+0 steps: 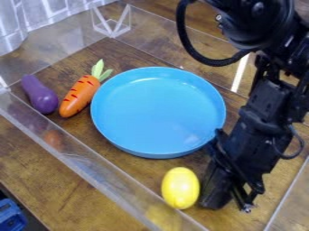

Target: Put the lemon on the blue tray

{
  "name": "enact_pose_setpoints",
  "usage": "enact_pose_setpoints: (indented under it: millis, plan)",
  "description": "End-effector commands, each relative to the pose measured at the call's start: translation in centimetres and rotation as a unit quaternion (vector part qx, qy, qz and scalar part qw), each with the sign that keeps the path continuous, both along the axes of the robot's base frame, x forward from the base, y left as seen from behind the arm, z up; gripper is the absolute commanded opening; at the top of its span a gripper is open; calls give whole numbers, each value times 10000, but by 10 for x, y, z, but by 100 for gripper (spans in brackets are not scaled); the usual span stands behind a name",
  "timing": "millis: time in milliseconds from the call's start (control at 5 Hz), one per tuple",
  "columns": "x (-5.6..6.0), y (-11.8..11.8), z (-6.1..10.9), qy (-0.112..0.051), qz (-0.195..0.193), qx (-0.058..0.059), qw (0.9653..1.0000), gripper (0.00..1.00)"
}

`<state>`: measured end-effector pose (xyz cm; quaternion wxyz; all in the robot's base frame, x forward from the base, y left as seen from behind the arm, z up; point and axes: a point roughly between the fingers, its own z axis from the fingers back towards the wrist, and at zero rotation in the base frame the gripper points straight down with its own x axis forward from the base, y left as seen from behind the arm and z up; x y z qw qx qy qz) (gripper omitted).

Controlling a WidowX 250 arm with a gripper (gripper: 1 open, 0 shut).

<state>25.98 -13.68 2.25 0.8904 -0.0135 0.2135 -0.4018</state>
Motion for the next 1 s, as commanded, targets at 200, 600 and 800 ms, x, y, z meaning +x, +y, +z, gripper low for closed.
enact_pose_setpoints:
  millis: [200, 600, 800]
  plan:
    - [23, -23, 23, -171, 385, -47, 9991, 0]
    - [21, -6, 33, -94, 1115, 87, 9937, 0]
    - [20, 3, 36, -60, 1453, 146, 9893, 0]
